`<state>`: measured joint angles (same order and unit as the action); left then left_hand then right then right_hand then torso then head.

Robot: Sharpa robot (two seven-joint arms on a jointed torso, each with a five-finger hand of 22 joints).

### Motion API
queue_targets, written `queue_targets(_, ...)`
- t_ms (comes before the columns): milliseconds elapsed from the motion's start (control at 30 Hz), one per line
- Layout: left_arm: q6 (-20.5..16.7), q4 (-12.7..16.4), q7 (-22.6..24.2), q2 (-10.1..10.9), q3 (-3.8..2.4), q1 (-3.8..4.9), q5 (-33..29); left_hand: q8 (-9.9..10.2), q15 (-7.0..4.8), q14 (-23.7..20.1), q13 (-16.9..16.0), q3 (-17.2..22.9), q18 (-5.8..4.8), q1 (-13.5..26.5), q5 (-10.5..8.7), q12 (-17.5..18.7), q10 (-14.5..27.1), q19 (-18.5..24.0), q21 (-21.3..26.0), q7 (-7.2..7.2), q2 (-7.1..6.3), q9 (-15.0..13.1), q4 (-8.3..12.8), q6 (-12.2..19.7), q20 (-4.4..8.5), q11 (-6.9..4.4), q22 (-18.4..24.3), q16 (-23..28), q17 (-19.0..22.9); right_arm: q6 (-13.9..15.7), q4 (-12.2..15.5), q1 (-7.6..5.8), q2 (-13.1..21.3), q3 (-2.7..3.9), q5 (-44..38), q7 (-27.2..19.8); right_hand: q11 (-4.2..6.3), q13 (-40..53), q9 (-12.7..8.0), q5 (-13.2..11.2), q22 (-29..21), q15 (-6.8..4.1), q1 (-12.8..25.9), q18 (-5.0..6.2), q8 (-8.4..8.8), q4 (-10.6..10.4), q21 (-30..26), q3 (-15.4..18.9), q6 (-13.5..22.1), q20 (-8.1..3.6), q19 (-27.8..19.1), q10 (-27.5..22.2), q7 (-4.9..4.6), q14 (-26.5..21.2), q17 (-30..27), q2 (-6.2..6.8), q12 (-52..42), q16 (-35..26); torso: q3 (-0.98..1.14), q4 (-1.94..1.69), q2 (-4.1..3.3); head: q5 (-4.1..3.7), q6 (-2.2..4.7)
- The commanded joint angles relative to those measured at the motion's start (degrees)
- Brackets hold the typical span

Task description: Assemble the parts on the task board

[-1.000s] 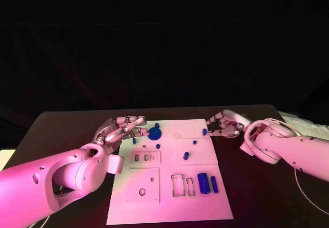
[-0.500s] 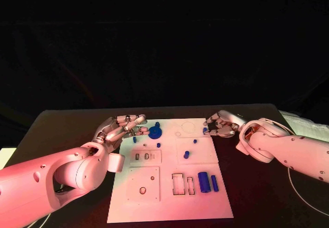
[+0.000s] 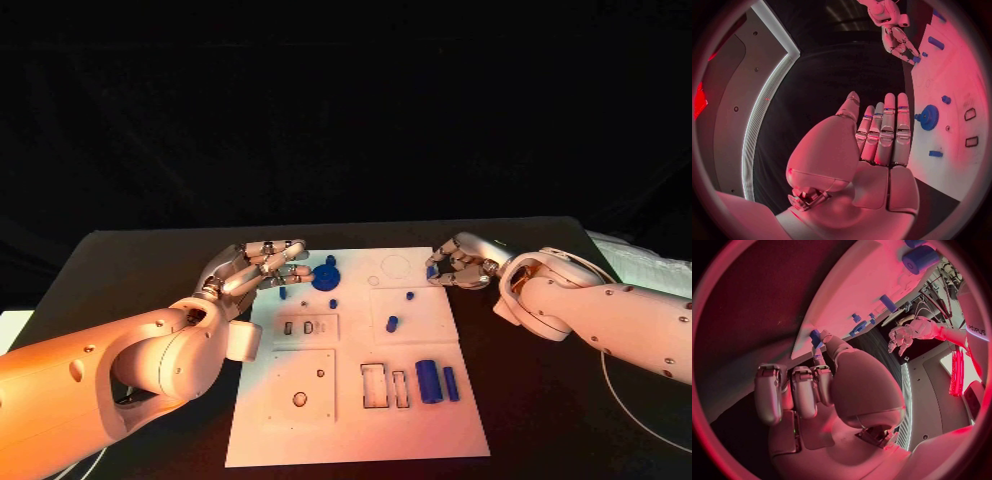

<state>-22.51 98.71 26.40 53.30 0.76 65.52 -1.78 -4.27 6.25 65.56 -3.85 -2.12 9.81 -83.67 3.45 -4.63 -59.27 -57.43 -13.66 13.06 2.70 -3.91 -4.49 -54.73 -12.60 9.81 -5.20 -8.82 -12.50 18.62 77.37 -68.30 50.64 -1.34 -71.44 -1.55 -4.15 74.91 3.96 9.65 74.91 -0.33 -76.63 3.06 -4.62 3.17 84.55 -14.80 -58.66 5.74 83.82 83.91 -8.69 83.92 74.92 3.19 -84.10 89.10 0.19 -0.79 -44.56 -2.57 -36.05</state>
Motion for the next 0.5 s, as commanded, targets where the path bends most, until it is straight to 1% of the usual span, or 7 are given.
queue_targets(33, 1.1, 0.1, 0.3, -0.1, -0.03, 0.03, 0.2, 0.2, 0.32, 0.0, 0.1, -0.1, 0.63, -0.6, 0.23, 0.2, 0.2, -0.3, 0.3, -0.06, -0.02, 0.0, 0.3, 0.3, -0.10, 0.01, 0.1, 0.3, -0.1, -1.5, 0.0, 0.12, -0.1, 0.00, -1.1, 0.6, 0.49, 10.8, 0.0, -0.2, 2.3, -0.38, -0.1, -0.36, -0.08, 0.0, 0.2, -0.4, -0.3, -0.34, -0.1, 2.7, 0.05, 5.7, 13.5, 0.06, -0.2, 0.2, 0.02, 0.04, 0.01, 0.01, 0.00)
queue_targets(233, 1.1, 0.1, 0.3, 0.0, -0.03, 0.03, 0.2, 0.2, 0.32, 0.0, 0.1, -0.1, 0.63, -0.6, 0.23, 0.2, 0.2, -0.3, 0.3, -0.06, -0.02, 0.0, 0.3, 0.3, -0.10, 0.01, 0.1, 0.3, -0.1, -1.5, -0.1, 0.18, -0.2, 0.00, -1.2, 0.9, 0.55, 10.9, 0.0, -0.4, 2.3, -0.43, 0.1, -0.36, -0.06, 0.0, 0.2, -0.5, -0.6, -0.39, -0.1, 2.8, 0.14, 5.7, 13.5, 0.04, -0.2, 0.2, 0.04, -0.02, 0.01, -0.02, -0.07)
queue_targets(500, 1.1, 0.0, 0.3, 0.0, -0.03, 0.03, 0.2, 0.2, 0.32, 0.0, 0.1, -0.1, 0.63, -0.6, 0.23, 0.2, 0.2, -0.3, 0.3, -0.06, -0.02, 0.0, 0.3, 0.3, -0.10, 0.01, 0.1, 0.3, -0.1, -1.4, -0.6, 0.23, -0.5, 0.00, -1.4, 1.3, 1.00, 11.0, 0.1, -0.6, 2.3, -0.66, 0.5, -0.37, -0.28, 0.1, 0.3, -1.0, -2.0, -0.58, -0.1, 2.9, 0.66, 5.7, 13.5, -0.31, -0.3, 0.2, 0.08, -0.02, -0.01, -0.02, -0.15)
